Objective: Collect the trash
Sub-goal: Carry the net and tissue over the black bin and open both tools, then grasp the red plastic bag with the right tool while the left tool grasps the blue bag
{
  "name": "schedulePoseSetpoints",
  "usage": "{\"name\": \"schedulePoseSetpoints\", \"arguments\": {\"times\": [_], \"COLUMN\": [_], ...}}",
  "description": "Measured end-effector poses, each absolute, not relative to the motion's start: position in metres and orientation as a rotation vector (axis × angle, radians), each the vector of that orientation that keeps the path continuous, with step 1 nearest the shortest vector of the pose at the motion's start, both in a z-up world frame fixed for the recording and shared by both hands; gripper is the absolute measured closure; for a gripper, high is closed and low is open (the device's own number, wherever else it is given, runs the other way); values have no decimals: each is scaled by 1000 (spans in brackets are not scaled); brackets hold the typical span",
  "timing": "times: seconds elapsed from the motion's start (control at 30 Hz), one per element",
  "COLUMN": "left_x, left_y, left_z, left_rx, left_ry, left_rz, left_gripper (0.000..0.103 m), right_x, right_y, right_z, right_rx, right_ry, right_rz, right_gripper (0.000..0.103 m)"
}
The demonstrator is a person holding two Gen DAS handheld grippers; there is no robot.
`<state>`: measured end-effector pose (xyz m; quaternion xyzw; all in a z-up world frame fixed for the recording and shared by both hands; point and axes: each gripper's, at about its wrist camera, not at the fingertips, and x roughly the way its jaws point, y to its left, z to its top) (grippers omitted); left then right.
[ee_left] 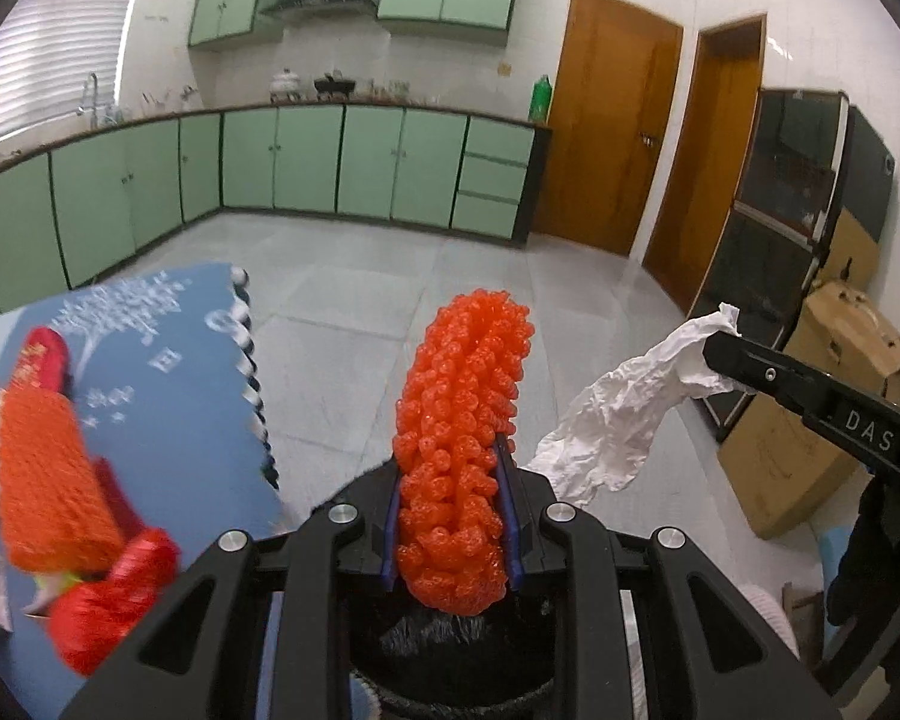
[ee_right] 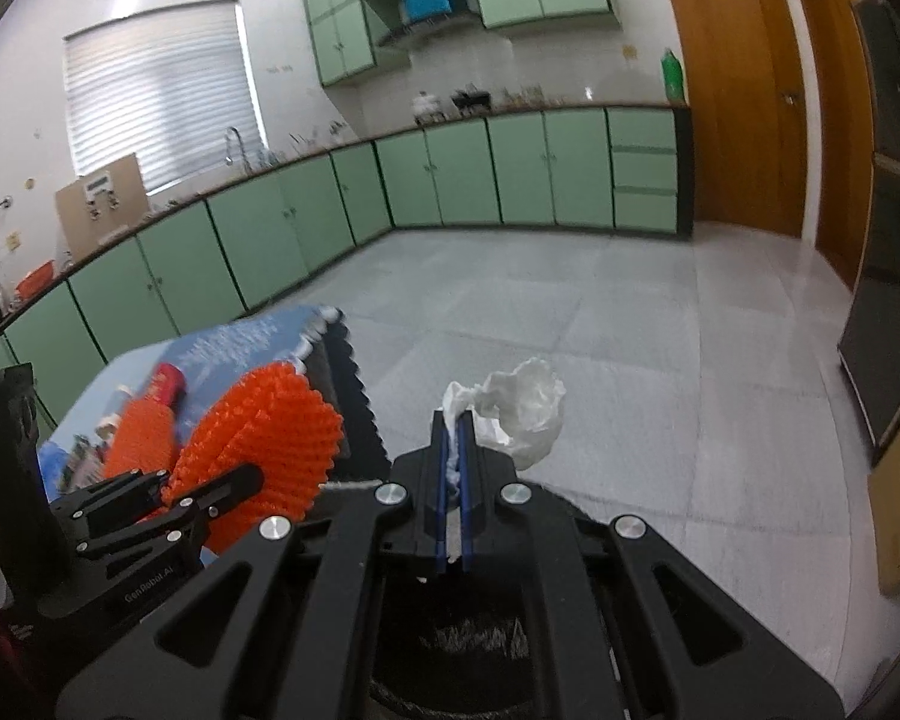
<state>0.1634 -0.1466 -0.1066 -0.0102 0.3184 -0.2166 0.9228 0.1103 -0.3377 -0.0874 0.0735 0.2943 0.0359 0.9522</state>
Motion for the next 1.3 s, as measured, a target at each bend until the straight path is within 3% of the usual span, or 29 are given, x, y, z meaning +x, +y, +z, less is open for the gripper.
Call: {"name": "schedulePoseSetpoints", "arguments": {"times": [0.23,0.3,0.37,0.43,0.47,0.57,0.73,0.93,1.3], "left_x": [174,174,175,173,173,165,143,110,70], "left_y": [-163,-163,-161,-156,-155,-147,-116,-47,60], "left_z": [-133,-135,-136,-134,-134,-128,-107,-82,-76], "left_rx": [-1,-5,-10,-21,-25,-22,6,-3,-48], "left_ry": [728,737,743,741,738,724,647,572,539], "left_rz": [-454,-458,-460,-463,-464,-461,-402,-252,15], "left_gripper": [76,68,62,50,46,46,42,36,34], "right_x": [127,131,134,133,131,130,118,105,97], "right_y": [-341,-343,-345,-347,-346,-345,-331,-281,-160], "right_z": [-116,-121,-122,-123,-123,-116,-101,-79,-76], "right_rx": [172,182,189,188,188,188,170,158,82], "right_ry": [671,689,699,699,696,686,636,573,530], "right_rz": [64,57,48,34,29,18,17,102,339], "right_gripper": [97,95,88,69,64,58,31,13,12]}}
